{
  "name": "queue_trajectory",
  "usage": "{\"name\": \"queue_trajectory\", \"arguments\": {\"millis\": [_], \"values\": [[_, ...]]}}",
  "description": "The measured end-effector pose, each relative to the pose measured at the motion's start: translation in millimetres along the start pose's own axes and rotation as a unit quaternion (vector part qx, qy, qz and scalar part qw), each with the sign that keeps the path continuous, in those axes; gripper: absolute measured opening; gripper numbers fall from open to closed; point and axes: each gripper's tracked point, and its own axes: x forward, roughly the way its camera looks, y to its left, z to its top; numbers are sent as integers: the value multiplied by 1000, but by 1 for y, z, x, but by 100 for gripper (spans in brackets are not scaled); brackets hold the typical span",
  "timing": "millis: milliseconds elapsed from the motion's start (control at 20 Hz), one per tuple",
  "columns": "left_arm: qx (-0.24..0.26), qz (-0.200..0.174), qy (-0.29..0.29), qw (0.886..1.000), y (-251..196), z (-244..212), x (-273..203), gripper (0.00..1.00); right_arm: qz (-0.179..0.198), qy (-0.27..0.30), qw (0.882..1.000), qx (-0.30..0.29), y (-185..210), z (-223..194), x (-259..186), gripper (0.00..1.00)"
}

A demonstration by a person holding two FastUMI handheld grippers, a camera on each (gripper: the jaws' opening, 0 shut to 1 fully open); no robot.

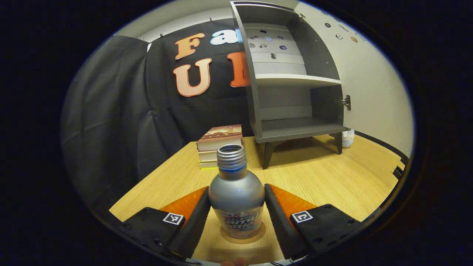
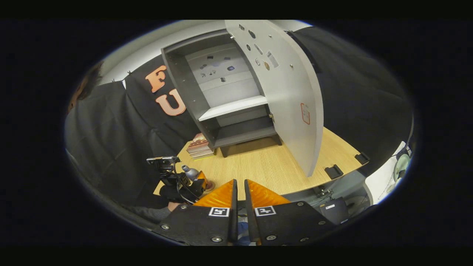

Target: Open the cabinet door with the right hand, grasp the bottle in the cabinet with the left hand and place it on the coaster, then close the cabinet door with the right hand.

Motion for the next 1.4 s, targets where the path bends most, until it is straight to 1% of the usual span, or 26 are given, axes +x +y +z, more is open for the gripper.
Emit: {"name": "queue_trajectory", "arguments": {"millis": [50,100,300,450,500,550,600,650,700,750,800,950,1050,1100,1150,1200,1250,1300,1350,1400], "values": [[0,5,-3,1000,3,7,-3,92,2,-3,1000,1,0,1,0,11],[1,10,-15,1000,7,16,-5,91,3,-8,1000,3,0,4,-2,11],[14,-1,-54,998,5,68,-16,94,10,-39,999,12,-1,19,-12,11],[6,-7,-81,997,4,119,-30,94,9,-76,997,11,-11,44,-20,11],[5,-12,-93,996,2,138,-36,94,5,-90,996,9,-17,57,-22,22],[2,-17,-105,994,0,157,-42,94,1,-106,994,7,-23,71,-26,1],[0,-27,-116,993,-5,176,-47,94,-4,-124,992,2,-30,88,-32,25],[-3,-37,-123,992,-10,192,-50,92,-12,-143,990,-4,-40,103,-38,15],[-6,-46,-129,991,-15,206,-52,94,-20,-161,987,-10,-52,119,-47,7],[-10,-55,-130,990,-20,217,-54,94,-31,-179,983,-17,-63,133,-56,21],[-14,-63,-131,989,-23,227,-57,94,-42,-193,980,-23,-73,148,-66,25],[-19,-75,-133,988,-30,250,-60,94,-63,-228,971,-29,-107,187,-76,33],[-15,-78,-134,988,-33,258,-60,94,-67,-240,968,-27,-121,209,-72,42],[-13,-78,-135,988,-34,261,-59,94,-67,-243,967,-25,-127,216,-70,48],[-13,-77,-136,988,-34,265,-60,94,-66,-242,968,-23,-133,222,-64,41],[-14,-77,-135,988,-36,268,-58,94,-64,-244,967,-23,-137,226,-62,62],[-18,-78,-134,988,-37,269,-58,94,-60,-248,967,-20,-139,232,-60,54],[-20,-79,-131,988,-36,269,-57,94,-54,-247,967,-19,-138,233,-58,56],[-21,-77,-129,988,-34,270,-58,94,-52,-248,967,-21,-139,235,-56,65],[-21,-76,-128,989,-32,270,-57,94,-50,-244,968,-26,-139,235,-53,60]]}}
